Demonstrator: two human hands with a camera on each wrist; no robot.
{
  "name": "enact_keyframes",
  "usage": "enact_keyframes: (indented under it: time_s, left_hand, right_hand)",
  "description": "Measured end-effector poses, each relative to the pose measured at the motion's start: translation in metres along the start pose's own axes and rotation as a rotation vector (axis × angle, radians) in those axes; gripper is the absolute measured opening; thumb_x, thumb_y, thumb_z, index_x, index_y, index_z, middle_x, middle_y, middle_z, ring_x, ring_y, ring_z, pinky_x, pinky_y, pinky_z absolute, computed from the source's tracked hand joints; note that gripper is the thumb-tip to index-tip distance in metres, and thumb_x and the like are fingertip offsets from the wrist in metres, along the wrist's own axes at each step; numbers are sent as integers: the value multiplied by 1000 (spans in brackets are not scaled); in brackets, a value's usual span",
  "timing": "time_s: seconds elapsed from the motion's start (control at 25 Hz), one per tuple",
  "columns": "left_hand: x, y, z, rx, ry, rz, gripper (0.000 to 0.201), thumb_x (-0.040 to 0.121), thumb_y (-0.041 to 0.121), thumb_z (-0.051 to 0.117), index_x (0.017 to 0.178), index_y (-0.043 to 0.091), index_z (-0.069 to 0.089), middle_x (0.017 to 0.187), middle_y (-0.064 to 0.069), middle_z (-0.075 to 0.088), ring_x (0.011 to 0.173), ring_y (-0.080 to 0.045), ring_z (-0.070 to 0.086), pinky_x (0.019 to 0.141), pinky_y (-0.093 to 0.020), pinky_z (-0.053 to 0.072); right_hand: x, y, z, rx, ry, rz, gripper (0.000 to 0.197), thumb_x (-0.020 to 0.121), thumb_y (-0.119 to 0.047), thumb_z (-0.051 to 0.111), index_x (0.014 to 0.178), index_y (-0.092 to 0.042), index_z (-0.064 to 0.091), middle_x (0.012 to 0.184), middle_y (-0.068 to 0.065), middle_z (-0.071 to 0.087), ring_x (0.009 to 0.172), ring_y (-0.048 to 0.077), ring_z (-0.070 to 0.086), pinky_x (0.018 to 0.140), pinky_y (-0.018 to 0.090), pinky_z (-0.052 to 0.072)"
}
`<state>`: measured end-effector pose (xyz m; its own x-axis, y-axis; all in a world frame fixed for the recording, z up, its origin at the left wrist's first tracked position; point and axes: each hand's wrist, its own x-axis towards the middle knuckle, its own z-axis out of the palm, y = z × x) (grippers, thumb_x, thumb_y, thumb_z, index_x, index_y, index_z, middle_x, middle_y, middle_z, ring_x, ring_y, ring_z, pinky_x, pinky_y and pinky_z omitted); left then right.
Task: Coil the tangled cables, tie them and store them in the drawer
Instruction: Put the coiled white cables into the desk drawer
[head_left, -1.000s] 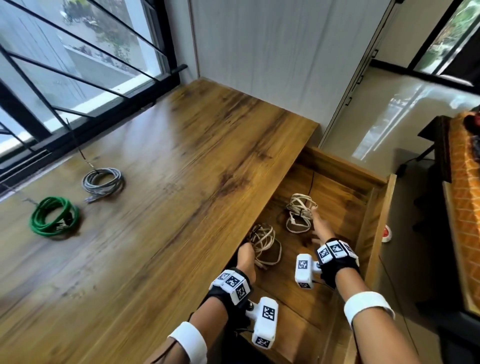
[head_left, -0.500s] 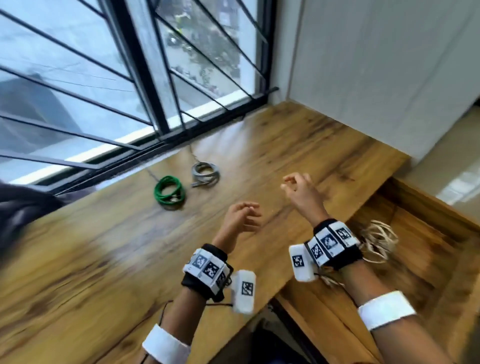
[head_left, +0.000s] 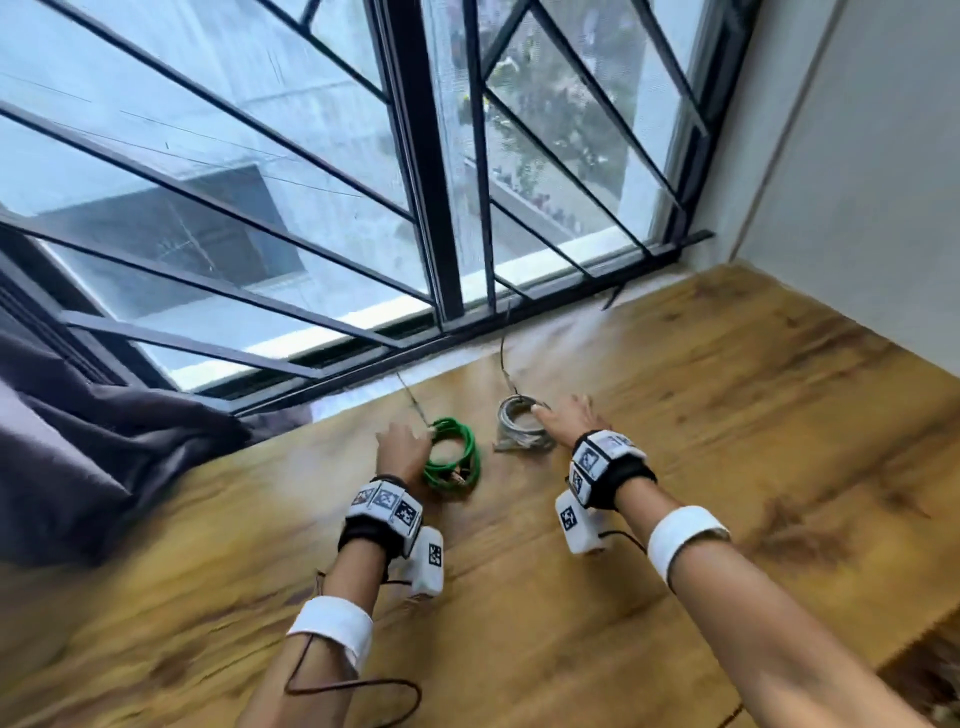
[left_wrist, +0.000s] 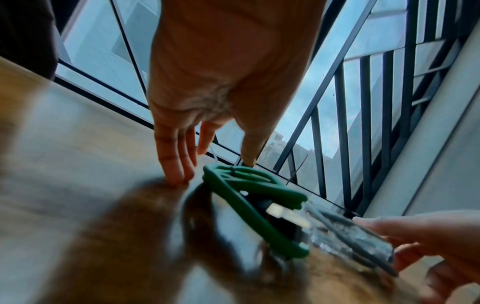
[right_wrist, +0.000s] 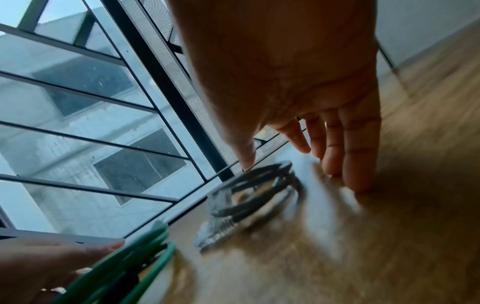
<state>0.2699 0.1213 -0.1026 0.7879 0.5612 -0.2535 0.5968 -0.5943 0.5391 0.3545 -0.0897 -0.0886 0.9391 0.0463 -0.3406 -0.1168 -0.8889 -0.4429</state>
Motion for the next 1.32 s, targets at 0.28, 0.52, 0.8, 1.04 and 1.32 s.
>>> enact_keyframes:
  time_s: [0.28,0.52,0.8,1.04,1.32]
  left_hand:
    - [-6,5,4,-46,26,23,22,78,8,66,98,1,71,99,-20,70,97,-33,64,81,-33,48]
    - [-70,7,27,-544,-216,63,15,79,0,69,93,0,64,83,-14,67,73,-27,65,68,-39,59]
    - [-244,55,95,-491,-884,385,14,87,3,63,100,3,64,74,-5,65,56,-11,58,49,-23,52]
    - [-371,73,184,-264,-1160,456,14,86,-1,61,88,12,59,66,3,54,38,3,51,37,-12,41]
    - [-403,63,255,-47,-1176,173,29,90,-6,49,74,15,36,77,-7,45,68,-24,60,27,-24,44]
  right_hand:
    - [8,18,10,118,97,-6,35,83,-20,56,113,-3,58,116,21,63,106,34,60,88,35,46]
    - [-69,100,-7,542,180,19,23,82,-13,60,105,-9,66,107,13,68,102,27,61,79,27,43]
    - [-248,308,-30,681,467,328,17,84,-16,65,101,-17,62,104,12,69,96,28,64,86,40,49]
    - [-330,434,-3,498,482,752,23,80,-5,60,103,-5,62,107,19,66,103,36,60,87,40,46]
    - [-301,457,18,568,275,882,32,83,0,42,115,-2,47,118,18,56,92,37,65,52,41,58]
